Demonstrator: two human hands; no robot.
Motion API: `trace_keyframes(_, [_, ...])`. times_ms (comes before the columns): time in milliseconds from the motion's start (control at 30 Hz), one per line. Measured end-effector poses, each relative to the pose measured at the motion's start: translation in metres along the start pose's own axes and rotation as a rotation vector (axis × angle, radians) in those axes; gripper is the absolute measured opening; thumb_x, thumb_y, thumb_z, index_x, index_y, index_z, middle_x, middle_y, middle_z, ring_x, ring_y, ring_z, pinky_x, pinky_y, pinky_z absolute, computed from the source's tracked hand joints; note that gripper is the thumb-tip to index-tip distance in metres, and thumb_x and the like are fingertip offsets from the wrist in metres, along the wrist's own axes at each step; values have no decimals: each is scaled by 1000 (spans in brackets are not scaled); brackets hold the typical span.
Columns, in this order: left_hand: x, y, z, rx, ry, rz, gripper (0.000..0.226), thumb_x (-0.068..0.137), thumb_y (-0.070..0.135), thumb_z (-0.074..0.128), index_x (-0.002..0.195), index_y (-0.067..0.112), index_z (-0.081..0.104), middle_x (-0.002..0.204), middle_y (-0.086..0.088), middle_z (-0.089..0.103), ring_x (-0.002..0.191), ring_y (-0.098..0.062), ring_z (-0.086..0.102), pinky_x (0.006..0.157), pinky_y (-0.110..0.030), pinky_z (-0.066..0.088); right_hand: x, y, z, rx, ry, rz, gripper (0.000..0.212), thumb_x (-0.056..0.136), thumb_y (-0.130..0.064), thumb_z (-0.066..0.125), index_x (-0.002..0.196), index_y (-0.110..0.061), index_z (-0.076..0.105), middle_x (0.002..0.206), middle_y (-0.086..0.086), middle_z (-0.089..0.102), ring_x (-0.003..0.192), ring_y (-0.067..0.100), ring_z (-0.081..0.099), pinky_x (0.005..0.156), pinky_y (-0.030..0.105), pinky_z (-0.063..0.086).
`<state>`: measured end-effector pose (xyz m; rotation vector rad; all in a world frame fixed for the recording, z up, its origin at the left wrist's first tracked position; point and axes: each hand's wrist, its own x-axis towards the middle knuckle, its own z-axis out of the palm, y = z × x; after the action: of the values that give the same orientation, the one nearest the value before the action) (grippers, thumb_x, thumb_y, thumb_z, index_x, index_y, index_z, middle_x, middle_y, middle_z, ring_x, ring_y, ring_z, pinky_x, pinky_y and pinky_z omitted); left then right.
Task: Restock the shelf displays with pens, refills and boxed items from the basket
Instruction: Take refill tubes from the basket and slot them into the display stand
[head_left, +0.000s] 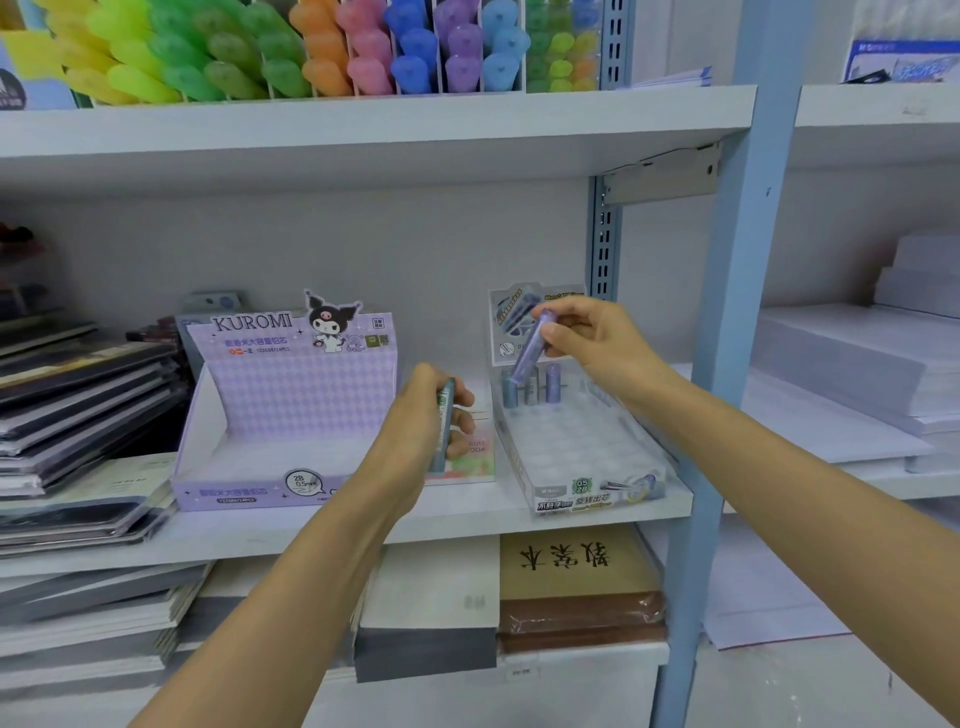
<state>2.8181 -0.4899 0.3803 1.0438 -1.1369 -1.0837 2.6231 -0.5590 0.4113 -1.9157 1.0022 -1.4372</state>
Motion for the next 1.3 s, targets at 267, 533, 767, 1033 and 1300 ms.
trace_keyframes(267, [-10,-3,-12,112,-189,162,21,102,38,41,103,19,51,61,1,48,46,-15,46,43,-23,39,14,31,-2,-487,18,56,25,97,-4,53,120,-4,63,110,9,66,93,16,59,91,28,49])
trace_keyframes(533, [-8,-11,-7,53,-241,147,18,102,12,44,115,11,56,68,2,55,56,-10,51,54,-20,46,11,51,-8,-503,-26,123,25,98,0,49,119,-1,62,99,3,58,87,15,52,71,17,40])
trace_keyframes(767, [-7,-12,-8,86,-290,172,24,98,17,54,118,20,65,73,7,61,68,-10,59,67,-19,53,16,50,-10,-616,-88,14,29,97,-1,49,123,-6,62,113,4,62,94,14,53,84,19,46])
trace_keyframes(1033, [-6,-16,-9,37,-207,191,17,90,12,64,102,23,70,73,-4,65,70,-16,65,68,-22,57,17,48,-9,-624,-110,18,26,97,-1,51,118,-7,64,120,8,64,96,18,58,90,29,50])
trace_keyframes(1300, [-4,-16,-7,-6,-170,186,18,83,11,71,101,15,70,80,-9,73,72,-18,70,66,-20,55,11,52,-5,-578,-32,60,25,92,-4,60,116,-12,55,97,6,61,78,16,56,77,31,50])
